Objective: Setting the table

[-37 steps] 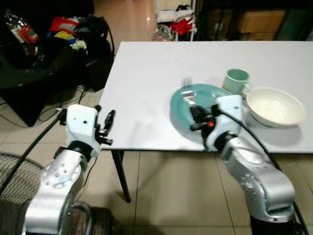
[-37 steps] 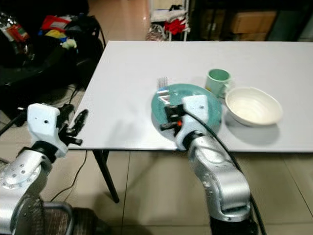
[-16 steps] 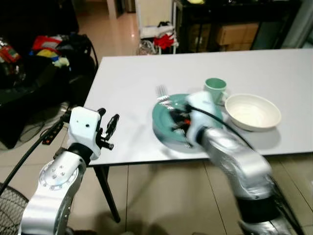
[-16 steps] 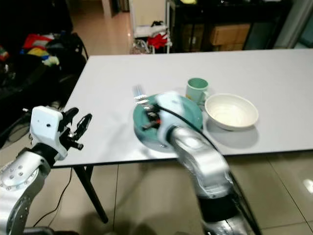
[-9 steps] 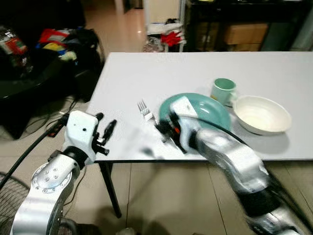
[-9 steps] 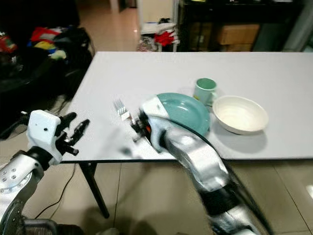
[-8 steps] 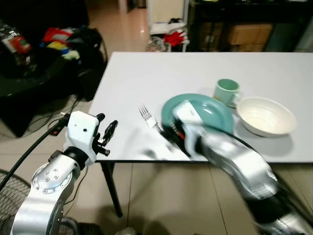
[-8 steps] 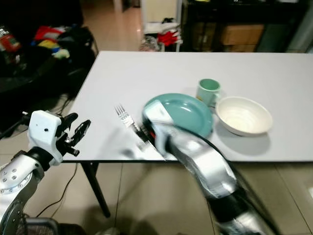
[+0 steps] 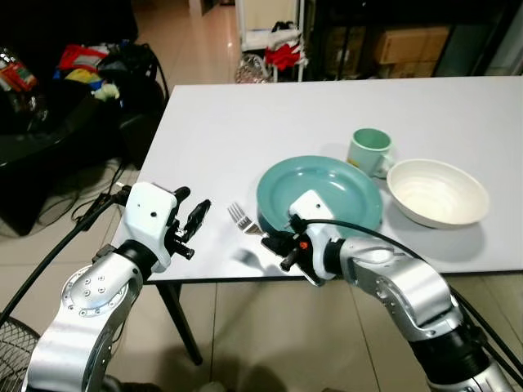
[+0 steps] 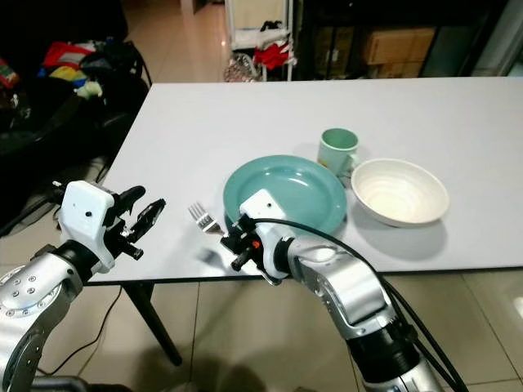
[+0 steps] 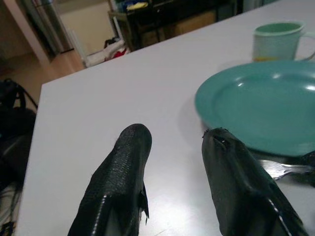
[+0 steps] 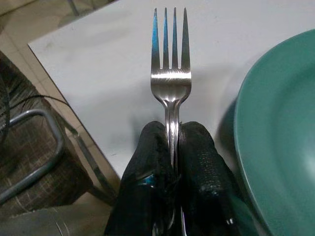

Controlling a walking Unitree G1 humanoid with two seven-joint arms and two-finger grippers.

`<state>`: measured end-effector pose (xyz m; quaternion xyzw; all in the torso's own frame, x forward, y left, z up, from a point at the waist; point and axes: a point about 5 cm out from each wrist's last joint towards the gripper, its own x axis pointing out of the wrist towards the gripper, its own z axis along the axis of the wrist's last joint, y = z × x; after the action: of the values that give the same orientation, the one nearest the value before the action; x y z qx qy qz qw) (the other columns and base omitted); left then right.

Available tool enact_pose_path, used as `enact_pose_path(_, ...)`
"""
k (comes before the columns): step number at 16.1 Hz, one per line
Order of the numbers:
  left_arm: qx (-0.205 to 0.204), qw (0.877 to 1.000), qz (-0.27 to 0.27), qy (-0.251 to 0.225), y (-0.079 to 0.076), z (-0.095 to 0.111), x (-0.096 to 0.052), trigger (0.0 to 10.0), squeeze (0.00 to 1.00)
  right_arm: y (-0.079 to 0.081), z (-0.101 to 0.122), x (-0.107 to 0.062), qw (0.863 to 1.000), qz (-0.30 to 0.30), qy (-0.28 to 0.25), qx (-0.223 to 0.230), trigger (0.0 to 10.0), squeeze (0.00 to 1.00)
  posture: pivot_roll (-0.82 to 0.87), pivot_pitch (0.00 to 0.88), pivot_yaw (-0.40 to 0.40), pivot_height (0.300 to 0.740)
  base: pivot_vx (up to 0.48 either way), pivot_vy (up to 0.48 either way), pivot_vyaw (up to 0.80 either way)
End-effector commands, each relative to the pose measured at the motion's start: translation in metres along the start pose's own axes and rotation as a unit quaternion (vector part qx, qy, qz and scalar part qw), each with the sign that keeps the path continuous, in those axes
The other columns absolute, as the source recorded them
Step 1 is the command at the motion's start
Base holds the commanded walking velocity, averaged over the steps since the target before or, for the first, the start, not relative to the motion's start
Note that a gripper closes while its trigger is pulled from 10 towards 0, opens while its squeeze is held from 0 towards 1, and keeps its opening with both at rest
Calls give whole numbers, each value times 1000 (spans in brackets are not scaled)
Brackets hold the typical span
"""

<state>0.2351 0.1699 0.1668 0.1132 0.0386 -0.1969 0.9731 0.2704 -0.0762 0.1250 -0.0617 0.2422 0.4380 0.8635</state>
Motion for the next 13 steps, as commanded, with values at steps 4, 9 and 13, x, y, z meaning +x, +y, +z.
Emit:
enact_pose_path(4,11,1000,4,9,5,0,-3,10000,0,-7,18,34,1000,-11,-23,1,10000,0,1,0,71,740,0,0,0)
enact_pose_path(9,18,1000,10,13,8,1,-7,10000,0,-13,57,83,996,-45,-60,43,10000,0,22,0,64,740,0,0,0)
enact_pose_path(13,18,1000,16,18,7,1,-11,10000,0,-18,52,100,994,-84,-38,58,10000,0,39,0,47,740,0,0,0)
